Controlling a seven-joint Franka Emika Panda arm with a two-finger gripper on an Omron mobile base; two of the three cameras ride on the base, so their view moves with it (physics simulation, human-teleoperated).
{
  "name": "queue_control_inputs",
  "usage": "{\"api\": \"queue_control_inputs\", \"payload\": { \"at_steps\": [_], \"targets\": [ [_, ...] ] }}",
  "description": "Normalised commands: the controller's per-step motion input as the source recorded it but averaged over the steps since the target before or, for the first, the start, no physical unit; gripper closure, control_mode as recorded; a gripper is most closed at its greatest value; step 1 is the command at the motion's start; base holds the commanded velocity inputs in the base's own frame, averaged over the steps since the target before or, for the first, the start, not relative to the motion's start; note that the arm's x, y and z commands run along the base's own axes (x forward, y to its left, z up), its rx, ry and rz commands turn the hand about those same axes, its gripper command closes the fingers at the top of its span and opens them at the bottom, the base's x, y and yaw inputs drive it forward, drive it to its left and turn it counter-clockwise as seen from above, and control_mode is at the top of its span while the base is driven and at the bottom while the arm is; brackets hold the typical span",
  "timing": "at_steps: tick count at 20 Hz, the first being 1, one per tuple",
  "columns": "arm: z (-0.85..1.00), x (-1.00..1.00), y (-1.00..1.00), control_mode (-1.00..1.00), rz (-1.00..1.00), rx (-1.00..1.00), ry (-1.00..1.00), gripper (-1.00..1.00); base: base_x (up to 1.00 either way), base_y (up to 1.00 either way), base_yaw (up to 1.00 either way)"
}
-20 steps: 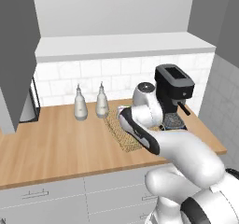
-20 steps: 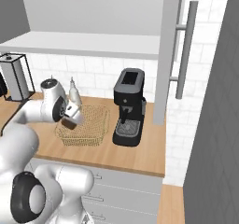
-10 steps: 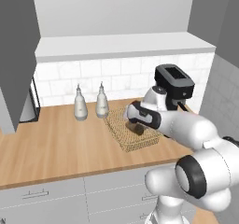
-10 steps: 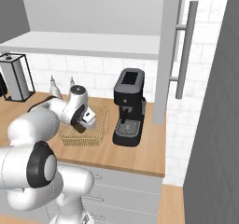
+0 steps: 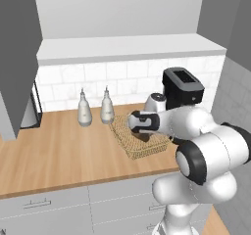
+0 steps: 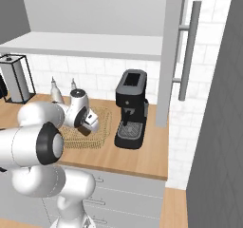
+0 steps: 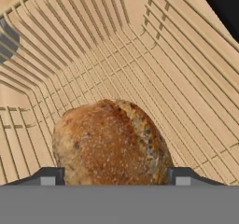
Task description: Open the cabinet, pick up the bread from the cabinet and place it in the basket. Then move the basket to the dining counter.
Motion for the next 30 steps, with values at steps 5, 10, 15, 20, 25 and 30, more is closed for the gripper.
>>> {"api": "queue_control_inputs", "payload": {
  "at_steps": [5, 10, 15, 20, 25, 30],
  "targets": [
    [-0.05, 0.11, 0.00, -1.00, 0.00, -0.04, 0.00, 1.00, 0.00, 0.00, 0.00],
    [0.00, 0.05, 0.13, -1.00, 0.00, 0.00, 0.02, -1.00, 0.00, 0.00, 0.00],
    [0.00, 0.00, 0.15, -1.00, 0.00, 0.00, 0.00, -1.00, 0.00, 0.00, 0.00],
    [0.02, -0.01, 0.09, -1.00, 0.00, -0.02, 0.00, -1.00, 0.00, 0.00, 0.00],
    [0.16, -0.27, 0.00, -1.00, 0.00, -0.04, 0.00, -1.00, 0.00, 0.00, 0.00],
    [0.45, -0.42, 0.18, -1.00, 0.07, -0.05, 0.00, -1.00, 0.00, 0.00, 0.00]
  ]
}}
